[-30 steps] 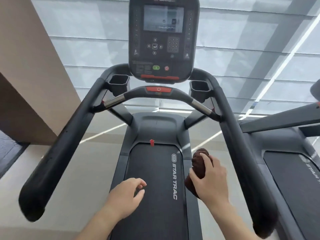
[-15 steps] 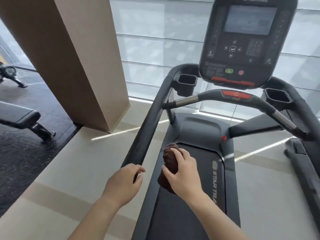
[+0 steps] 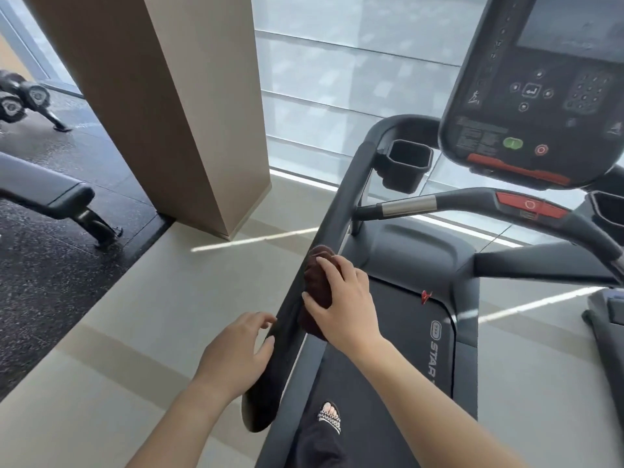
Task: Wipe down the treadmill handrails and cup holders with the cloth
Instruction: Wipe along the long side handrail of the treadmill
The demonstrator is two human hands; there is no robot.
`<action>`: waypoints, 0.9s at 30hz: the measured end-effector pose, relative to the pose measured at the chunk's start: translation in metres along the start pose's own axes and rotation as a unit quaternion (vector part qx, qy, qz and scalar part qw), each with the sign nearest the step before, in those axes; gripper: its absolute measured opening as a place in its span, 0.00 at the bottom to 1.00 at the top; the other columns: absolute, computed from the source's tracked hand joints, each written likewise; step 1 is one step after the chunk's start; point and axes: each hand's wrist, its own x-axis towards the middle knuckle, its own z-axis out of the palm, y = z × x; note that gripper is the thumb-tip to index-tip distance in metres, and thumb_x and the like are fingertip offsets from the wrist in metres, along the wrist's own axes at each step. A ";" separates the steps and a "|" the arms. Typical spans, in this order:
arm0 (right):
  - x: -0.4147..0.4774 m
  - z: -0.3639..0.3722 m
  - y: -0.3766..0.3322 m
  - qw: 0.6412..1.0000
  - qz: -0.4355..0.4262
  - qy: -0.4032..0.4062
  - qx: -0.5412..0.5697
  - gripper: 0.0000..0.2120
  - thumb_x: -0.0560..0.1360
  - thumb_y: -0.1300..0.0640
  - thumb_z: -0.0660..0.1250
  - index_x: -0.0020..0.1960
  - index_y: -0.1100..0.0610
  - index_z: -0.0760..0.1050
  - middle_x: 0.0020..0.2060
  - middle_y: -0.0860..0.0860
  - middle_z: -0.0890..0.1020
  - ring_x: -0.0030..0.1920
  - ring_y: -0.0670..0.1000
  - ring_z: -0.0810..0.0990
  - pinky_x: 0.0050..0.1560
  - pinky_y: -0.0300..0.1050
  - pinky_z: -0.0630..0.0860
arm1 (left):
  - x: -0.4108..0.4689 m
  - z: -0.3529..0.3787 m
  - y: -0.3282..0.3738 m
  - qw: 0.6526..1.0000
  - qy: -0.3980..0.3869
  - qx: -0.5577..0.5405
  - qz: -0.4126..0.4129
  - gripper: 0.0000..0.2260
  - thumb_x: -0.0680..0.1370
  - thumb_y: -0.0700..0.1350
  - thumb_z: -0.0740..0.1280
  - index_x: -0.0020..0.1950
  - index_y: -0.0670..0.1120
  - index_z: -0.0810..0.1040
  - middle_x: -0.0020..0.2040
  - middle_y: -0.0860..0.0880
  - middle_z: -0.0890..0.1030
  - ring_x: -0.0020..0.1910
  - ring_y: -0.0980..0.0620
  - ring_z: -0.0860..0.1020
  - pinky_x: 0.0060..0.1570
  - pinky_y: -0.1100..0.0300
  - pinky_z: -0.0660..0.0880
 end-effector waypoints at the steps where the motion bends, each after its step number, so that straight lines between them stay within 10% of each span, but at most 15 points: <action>1: 0.011 0.005 0.002 1.000 -0.015 -0.009 -0.005 0.27 0.72 0.45 0.65 0.69 0.48 0.64 0.68 0.46 0.66 0.64 0.55 0.62 0.59 0.52 0.70 | 0.006 0.000 0.000 1.000 -0.008 0.005 -0.008 0.12 0.77 0.50 0.61 0.61 0.57 0.71 0.57 0.61 0.75 0.53 0.59 0.75 0.49 0.62 0.73; 15: 0.169 0.021 0.044 0.993 0.011 -0.060 -0.104 0.22 0.72 0.44 0.62 0.64 0.49 0.68 0.68 0.49 0.64 0.63 0.58 0.60 0.53 0.53 0.69 | 0.077 0.003 -0.002 0.996 -0.030 0.016 -0.083 0.11 0.78 0.51 0.58 0.59 0.60 0.71 0.54 0.64 0.74 0.51 0.62 0.74 0.50 0.64 0.73; 27: 0.072 0.031 0.014 0.996 -0.026 -0.043 -0.074 0.23 0.68 0.42 0.61 0.62 0.48 0.69 0.66 0.49 0.68 0.62 0.56 0.63 0.50 0.55 0.74 | 0.075 -0.018 -0.033 0.995 -0.061 0.017 -0.077 0.08 0.77 0.51 0.60 0.55 0.60 0.73 0.51 0.62 0.76 0.48 0.62 0.76 0.49 0.61 0.74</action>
